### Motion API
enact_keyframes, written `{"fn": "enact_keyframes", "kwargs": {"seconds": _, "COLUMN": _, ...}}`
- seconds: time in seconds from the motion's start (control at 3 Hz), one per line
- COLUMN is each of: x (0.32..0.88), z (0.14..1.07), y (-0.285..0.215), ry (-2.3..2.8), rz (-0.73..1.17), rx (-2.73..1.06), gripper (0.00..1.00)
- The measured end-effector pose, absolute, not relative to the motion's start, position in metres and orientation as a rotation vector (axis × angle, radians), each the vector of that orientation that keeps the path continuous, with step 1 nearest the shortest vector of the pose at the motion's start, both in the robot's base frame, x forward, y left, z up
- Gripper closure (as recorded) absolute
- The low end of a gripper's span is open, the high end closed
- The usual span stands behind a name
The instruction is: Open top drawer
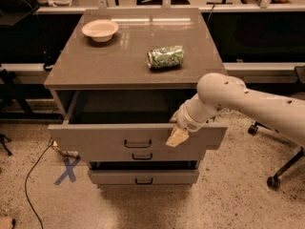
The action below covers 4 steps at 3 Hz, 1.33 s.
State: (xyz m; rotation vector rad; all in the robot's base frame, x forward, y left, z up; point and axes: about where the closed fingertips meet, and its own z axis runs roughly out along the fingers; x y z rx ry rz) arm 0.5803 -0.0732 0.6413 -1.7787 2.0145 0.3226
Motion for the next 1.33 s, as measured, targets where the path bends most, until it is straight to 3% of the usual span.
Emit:
{"fn": "enact_keyframes", "kwargs": {"seconds": 0.33, "x": 0.579, "z": 0.64, "y": -0.073, "ry": 2.015, "rz": 0.321, "rx": -1.787, "gripper": 0.0}}
{"fn": "enact_keyframes", "kwargs": {"seconds": 1.33, "x": 0.562, "z": 0.652, "y": -0.141, "ry": 2.134, "rz": 0.233, "rx": -1.881, "gripper": 0.0}}
